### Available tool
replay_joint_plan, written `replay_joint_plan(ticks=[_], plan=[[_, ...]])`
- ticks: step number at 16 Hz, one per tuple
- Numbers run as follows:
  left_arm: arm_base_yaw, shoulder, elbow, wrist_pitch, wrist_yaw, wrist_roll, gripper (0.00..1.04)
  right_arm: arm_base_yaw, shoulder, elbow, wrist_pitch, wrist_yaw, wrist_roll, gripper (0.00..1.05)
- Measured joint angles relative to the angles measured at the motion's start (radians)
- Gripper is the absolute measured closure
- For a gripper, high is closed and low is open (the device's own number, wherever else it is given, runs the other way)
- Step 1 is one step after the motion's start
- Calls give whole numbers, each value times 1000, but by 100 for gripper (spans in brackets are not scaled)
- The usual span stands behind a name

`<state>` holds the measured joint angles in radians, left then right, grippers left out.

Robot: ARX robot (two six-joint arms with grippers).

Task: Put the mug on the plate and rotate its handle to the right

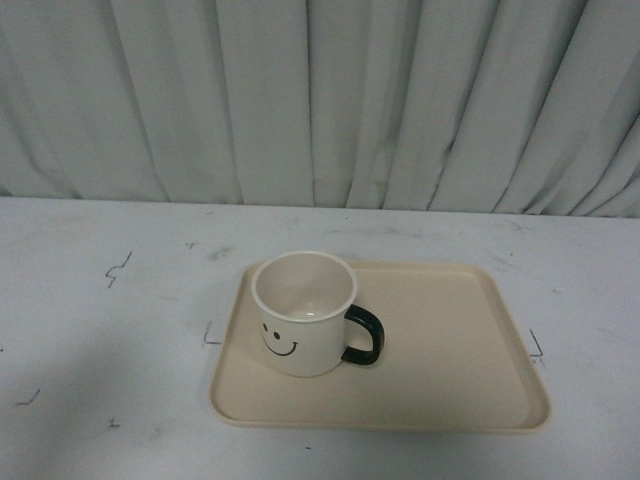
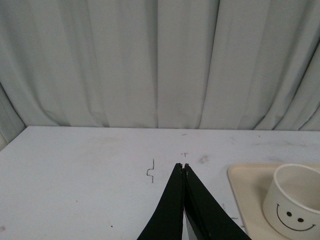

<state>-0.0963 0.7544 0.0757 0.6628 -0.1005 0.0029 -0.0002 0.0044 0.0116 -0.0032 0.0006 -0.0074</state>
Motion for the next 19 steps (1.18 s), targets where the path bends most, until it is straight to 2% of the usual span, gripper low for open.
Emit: replay_joint_plan(ticks=[1,2,3,11,19], plan=[[25,-39,-11,-28,38,0,103,0,0,0,0,0,0,6],[90,-86,-22,-60,93,0,103,0,0,0,0,0,0,6],[103,-84,-48,6,85,-1,103,0,0,0,0,0,0,6],[95,-353,-68,-266,101,0,103,0,0,0,0,0,0,6],[95,-532,-68,-439,100,0,103,0,0,0,0,0,0,6]])
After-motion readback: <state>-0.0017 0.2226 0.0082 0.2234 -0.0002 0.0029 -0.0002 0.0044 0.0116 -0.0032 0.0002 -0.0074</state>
